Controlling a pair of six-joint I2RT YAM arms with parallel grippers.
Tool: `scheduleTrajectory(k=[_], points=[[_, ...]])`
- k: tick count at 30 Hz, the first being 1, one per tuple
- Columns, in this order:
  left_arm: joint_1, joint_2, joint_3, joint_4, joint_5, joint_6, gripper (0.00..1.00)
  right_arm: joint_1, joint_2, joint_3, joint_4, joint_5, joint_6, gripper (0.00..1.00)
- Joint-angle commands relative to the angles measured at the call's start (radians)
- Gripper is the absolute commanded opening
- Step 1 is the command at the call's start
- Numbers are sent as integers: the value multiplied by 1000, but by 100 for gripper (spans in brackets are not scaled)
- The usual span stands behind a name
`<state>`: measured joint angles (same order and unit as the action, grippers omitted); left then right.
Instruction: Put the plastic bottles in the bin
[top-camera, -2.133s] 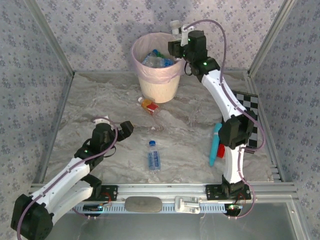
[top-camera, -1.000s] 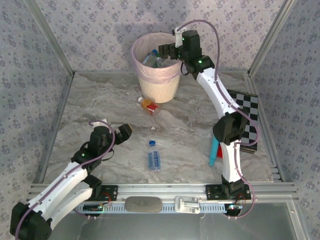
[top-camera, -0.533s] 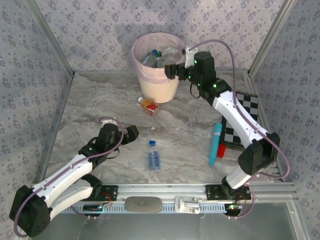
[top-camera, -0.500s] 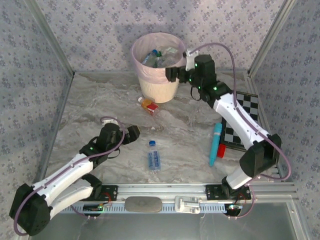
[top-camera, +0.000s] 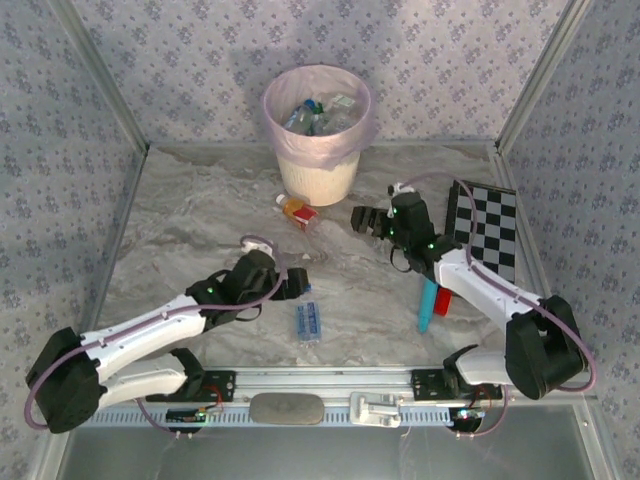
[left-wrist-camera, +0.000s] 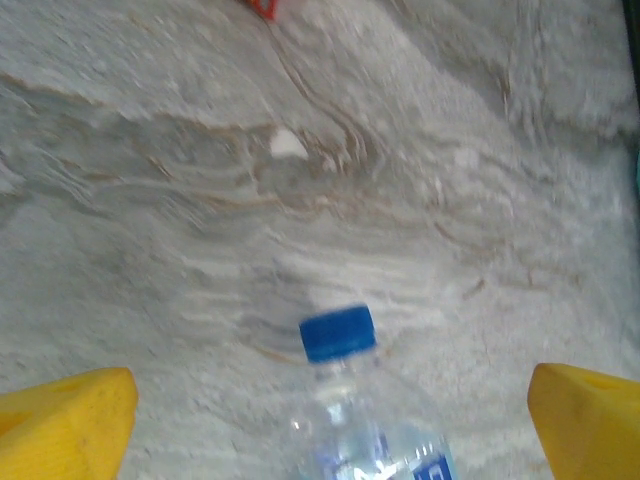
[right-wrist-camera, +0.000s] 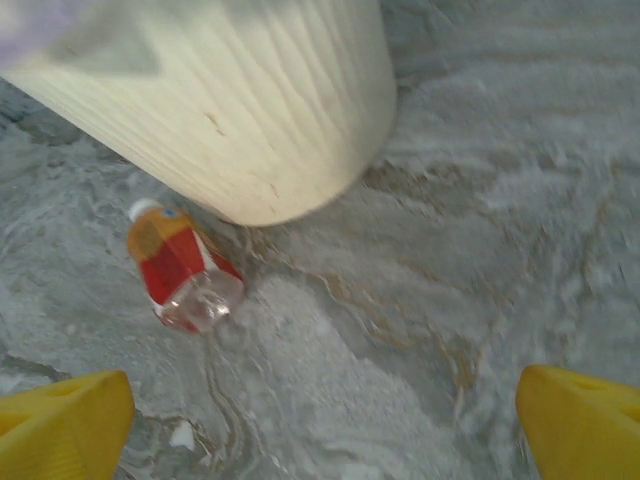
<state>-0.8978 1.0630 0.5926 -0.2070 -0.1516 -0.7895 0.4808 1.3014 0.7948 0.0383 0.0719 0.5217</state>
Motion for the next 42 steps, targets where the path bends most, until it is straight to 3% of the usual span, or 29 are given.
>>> scheduleTrajectory(k=[1, 8, 16, 33, 42], points=[[-64, 14, 32, -107, -30, -5, 100, 11, -34, -60, 66, 55, 99, 100], [-193, 65, 58, -153, -70, -58, 100, 17, -33, -88, 74, 111, 152, 100], [-275, 266, 168, -181, -72, -83, 100, 18, -42, -88, 81, 143, 164, 100], [-280, 490, 292, -276, -105, -27, 100, 9, -86, -112, 39, 178, 159, 100], [-278, 511, 296, -282, -135, -17, 83, 2, -92, -113, 32, 175, 157, 100]])
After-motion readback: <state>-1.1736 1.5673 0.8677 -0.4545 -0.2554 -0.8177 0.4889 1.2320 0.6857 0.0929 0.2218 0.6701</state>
